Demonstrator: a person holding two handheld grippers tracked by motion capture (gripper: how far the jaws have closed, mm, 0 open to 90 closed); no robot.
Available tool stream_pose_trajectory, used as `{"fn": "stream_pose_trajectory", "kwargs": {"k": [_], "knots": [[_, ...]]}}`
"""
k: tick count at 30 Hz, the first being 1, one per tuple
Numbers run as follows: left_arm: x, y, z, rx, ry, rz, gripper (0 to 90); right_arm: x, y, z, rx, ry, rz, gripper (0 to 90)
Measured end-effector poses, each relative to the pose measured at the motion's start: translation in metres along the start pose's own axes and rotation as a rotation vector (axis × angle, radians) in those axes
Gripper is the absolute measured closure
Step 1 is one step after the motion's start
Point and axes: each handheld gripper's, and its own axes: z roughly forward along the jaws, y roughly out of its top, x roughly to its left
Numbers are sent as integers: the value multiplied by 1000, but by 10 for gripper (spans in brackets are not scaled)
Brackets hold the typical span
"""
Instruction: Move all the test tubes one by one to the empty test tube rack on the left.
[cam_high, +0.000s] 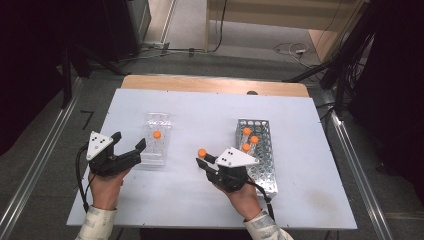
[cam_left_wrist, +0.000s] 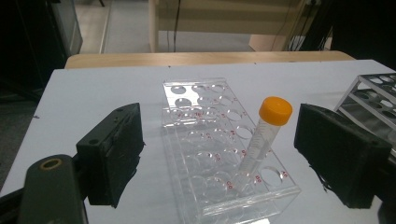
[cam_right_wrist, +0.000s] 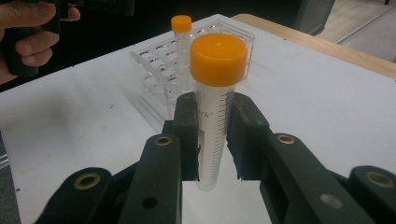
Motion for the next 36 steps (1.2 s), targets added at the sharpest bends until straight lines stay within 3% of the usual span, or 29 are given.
{"fn": "stream_pose_trajectory", "kwargs": {"k": [10,24,36], "knots": [[-9,1,-2,-1,-29,11,159,9,-2,18,25,10,-5,722],[-36,4,-6,-4,-120,52,165,20,-3,46,49,37,-12,723],[-68,0,-4,11,-228,127,221,27,2,56,50,53,-27,723]]}}
